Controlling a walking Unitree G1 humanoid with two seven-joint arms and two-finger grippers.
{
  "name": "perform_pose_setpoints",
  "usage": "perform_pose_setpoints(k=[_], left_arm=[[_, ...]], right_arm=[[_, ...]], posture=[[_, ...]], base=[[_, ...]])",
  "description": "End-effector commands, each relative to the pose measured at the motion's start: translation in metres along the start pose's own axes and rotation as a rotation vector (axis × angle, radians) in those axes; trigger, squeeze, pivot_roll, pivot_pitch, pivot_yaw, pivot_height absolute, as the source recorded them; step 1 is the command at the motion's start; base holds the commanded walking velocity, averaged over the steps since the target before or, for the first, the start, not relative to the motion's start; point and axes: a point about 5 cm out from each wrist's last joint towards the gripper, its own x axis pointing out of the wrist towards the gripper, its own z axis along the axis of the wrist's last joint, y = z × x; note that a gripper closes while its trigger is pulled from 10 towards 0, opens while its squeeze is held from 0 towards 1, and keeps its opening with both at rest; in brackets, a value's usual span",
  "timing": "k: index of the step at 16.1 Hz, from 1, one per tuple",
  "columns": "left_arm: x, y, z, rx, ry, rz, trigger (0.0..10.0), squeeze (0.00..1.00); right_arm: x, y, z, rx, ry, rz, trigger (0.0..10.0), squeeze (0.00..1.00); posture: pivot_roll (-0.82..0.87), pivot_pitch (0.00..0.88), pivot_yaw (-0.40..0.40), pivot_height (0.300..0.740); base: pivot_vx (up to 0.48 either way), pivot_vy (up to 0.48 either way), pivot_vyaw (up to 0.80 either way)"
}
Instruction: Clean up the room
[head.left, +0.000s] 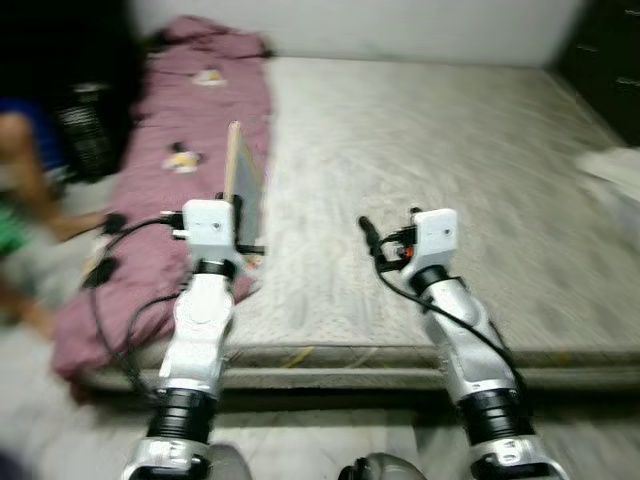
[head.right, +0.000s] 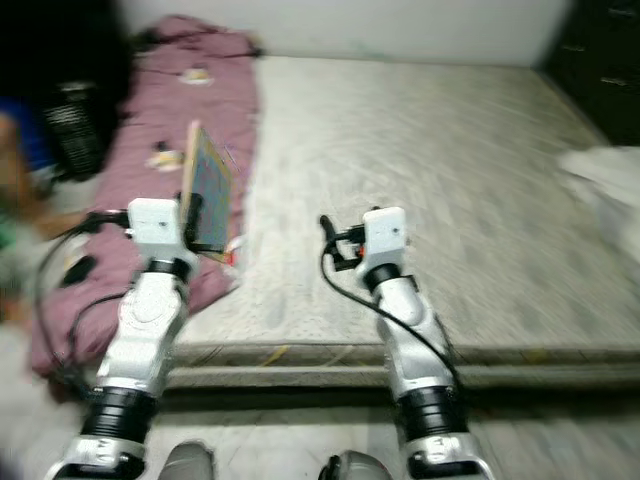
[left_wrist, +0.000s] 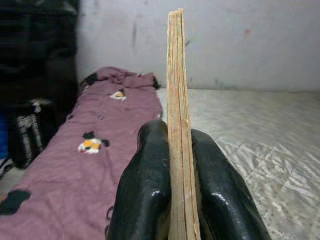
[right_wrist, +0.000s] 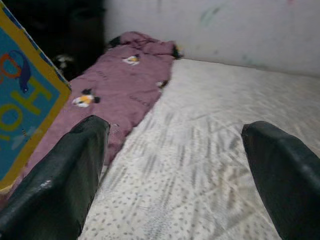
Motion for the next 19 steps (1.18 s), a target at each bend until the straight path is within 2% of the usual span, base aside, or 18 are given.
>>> perform_pose_setpoints(k=[1, 19], left_arm=[[0.0030, 0.0033, 0.0115, 0.007, -0.049, 0.003, 10.0, 0.00], [0.0044, 0.0013, 0.0123, -0.006, -0.055, 0.003, 10.0, 0.00]], right_arm=[[0.0015, 0.0020, 0.0075, 0.001, -0.027, 0.000, 10.0, 0.00], [0.0034, -0.0001, 0.0062, -0.005, -0.014, -0.013, 10.0, 0.00]], posture=[[-0.01, 0.032, -0.047, 0.740], [-0.02, 0.031, -0.050, 0.740]], base=[[0.000, -0.319, 0.00], [0.000, -0.326, -0.03]])
